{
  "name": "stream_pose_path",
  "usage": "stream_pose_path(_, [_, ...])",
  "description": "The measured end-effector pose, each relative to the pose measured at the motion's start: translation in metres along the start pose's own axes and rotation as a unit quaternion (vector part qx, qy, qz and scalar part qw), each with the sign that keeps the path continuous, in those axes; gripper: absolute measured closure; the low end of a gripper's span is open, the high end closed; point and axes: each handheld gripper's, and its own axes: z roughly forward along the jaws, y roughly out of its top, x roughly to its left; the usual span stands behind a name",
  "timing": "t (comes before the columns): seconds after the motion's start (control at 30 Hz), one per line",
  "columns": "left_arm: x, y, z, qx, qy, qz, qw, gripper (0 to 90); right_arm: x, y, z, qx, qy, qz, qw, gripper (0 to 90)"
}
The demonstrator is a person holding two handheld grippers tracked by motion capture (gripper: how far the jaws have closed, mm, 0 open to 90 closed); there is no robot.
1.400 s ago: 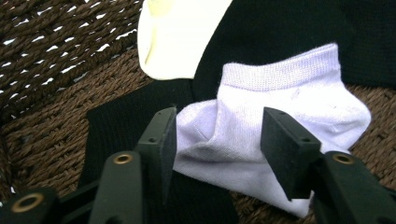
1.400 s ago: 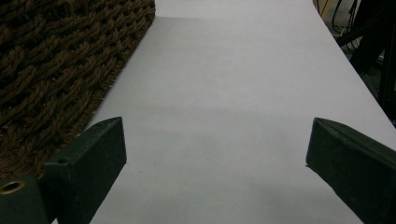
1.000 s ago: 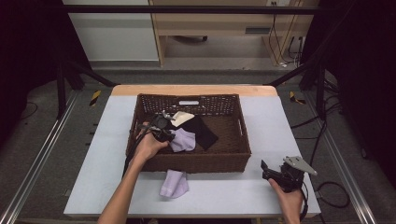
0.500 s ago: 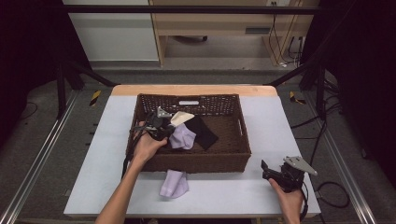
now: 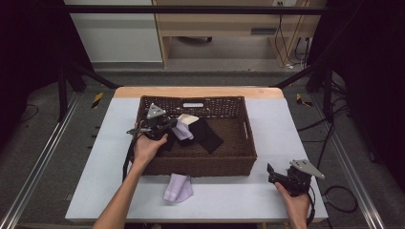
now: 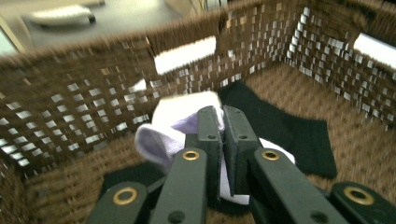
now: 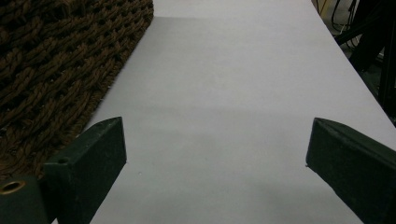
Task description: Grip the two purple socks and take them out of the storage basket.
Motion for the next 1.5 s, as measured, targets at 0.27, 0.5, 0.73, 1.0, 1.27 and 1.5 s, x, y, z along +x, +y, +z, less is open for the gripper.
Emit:
stream_pose_path(0.27, [-0.004, 0.015, -0.013, -0.045, 0.002, 0.003, 0.999, 85.5, 0.0, 0.0, 0.0, 0.001, 0.0, 0.001, 1.0, 5.4])
stream_pose_path(0.5, [-0.019, 0.03, -0.044, -0.086, -0.003, 0.017, 0.9961, 85.5, 0.0, 0.0, 0.0, 0.0, 0.001, 0.0, 1.0, 5.4])
stream_pose_path(0.73, [-0.032, 0.037, -0.072, -0.107, -0.022, 0.033, 0.9935, 85.5, 0.0, 0.0, 0.0, 0.0, 0.001, 0.0, 1.0, 5.4])
stream_pose_path(1.0, [-0.044, 0.037, -0.1, -0.127, -0.038, 0.048, 0.99, 85.5, 0.0, 0.0, 0.0, -0.001, -0.001, -0.001, 1.0, 5.4])
stream_pose_path(1.27, [-0.053, 0.035, -0.136, -0.144, -0.052, 0.068, 0.9859, 85.5, 0.0, 0.0, 0.0, -0.001, -0.002, -0.001, 1.0, 5.5])
stream_pose_path(1.5, [-0.057, 0.027, -0.161, -0.152, -0.063, 0.075, 0.9836, 85.5, 0.001, 0.0, -0.001, -0.003, -0.003, -0.001, 1.0, 5.5])
